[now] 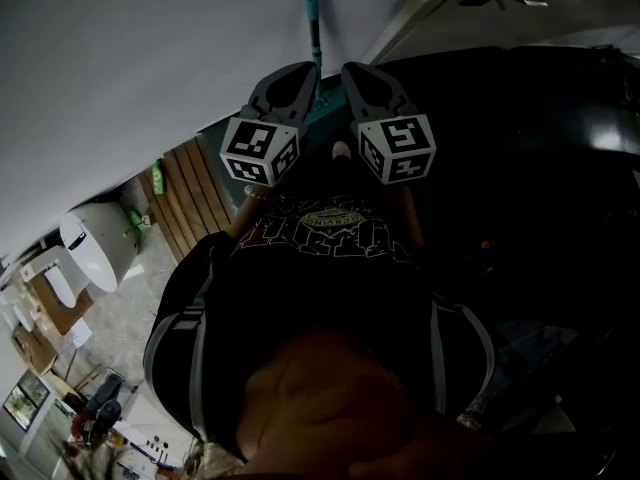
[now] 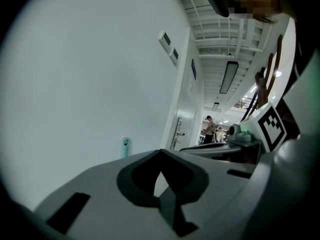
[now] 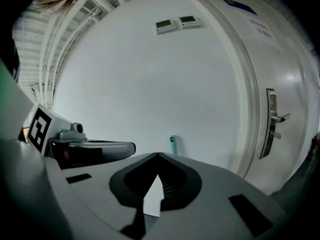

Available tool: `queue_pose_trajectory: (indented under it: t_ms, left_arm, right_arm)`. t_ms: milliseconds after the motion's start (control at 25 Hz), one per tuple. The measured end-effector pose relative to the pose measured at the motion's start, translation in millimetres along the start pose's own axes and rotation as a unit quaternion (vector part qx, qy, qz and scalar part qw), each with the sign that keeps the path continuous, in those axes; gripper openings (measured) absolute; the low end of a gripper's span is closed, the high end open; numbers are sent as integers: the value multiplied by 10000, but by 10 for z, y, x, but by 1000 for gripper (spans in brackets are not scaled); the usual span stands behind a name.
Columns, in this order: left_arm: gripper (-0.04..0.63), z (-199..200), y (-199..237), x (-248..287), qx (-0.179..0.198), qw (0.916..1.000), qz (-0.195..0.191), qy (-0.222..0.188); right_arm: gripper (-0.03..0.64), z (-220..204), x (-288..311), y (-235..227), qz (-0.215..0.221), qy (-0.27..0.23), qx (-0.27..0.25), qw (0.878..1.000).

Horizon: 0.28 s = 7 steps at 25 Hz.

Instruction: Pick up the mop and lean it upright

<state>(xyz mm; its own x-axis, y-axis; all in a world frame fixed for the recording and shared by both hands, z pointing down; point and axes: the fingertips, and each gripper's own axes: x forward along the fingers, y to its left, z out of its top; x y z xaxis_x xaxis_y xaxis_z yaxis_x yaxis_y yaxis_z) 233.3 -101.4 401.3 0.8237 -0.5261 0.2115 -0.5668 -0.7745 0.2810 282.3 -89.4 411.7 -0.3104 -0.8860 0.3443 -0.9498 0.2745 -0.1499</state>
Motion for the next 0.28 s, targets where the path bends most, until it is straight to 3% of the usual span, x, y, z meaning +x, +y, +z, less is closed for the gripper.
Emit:
queue_pose_trajectory:
  t_ms: [280]
  left_arm:
    - [46,-13,9,36,0,10000,-2,26]
  right_arm:
    - [20,-18,14,-38,3,11,21,10000]
